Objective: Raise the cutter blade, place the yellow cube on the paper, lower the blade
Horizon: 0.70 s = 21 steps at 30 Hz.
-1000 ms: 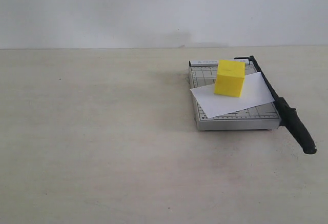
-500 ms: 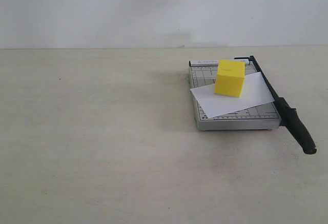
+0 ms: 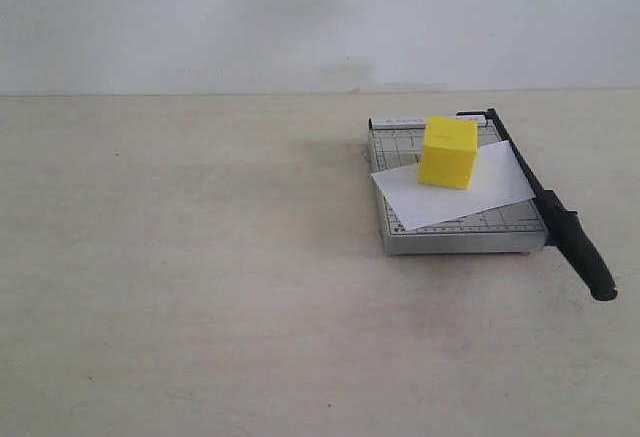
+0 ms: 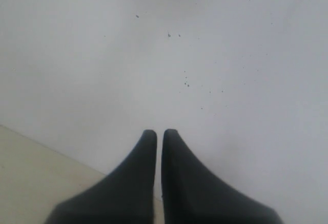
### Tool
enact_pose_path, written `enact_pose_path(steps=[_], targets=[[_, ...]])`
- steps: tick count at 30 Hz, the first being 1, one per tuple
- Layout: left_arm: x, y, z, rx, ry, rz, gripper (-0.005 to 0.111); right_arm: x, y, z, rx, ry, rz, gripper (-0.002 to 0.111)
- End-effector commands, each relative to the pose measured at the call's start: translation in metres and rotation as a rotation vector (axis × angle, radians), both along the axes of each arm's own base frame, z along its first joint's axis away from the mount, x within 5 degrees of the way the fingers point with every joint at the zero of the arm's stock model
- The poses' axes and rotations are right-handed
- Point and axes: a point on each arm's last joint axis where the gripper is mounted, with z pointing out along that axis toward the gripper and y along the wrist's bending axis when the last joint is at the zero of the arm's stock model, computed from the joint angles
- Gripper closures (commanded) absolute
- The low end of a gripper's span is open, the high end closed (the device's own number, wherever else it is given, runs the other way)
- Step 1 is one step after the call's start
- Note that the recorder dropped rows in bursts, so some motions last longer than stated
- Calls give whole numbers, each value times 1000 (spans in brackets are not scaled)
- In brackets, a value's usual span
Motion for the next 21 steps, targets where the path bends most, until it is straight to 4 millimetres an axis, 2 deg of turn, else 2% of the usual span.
enact_pose_path(steps=[1, 5, 21], targets=[[0, 0, -1, 1, -4, 6, 102, 2, -4, -13, -109, 35, -47, 108], [0, 0, -1, 1, -4, 6, 102, 4, -8, -28, -45, 97, -91, 108], [0, 0, -1, 1, -4, 6, 102, 4, -10, -31, -79, 126, -109, 108]])
